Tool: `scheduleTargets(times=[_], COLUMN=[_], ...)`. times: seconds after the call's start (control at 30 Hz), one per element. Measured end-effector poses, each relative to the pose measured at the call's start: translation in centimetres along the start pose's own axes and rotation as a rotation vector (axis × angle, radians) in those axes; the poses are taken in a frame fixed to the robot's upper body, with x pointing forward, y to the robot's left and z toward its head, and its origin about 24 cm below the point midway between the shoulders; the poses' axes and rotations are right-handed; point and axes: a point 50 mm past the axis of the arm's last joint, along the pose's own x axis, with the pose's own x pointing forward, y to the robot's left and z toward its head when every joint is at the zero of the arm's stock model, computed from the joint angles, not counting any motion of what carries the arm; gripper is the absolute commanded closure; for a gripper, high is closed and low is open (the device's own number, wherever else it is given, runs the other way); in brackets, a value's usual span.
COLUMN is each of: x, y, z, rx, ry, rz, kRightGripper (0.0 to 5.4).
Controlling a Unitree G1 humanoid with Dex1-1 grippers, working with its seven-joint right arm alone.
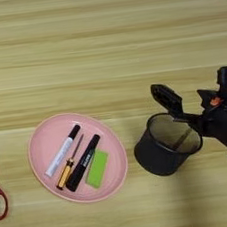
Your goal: Move the objects on the table
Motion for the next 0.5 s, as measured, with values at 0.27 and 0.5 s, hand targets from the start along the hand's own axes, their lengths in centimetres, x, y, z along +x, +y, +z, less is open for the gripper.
scheduleTargets(times=[0.27,0.5], x=[0.1,0.4], y=[1.8,2.6], z=[0.3,0.3], rx=[-0.064,-0.092], ry=[-0.073,-0.088], rz=[0.06,0.089], kRightGripper=[0.03,0.03])
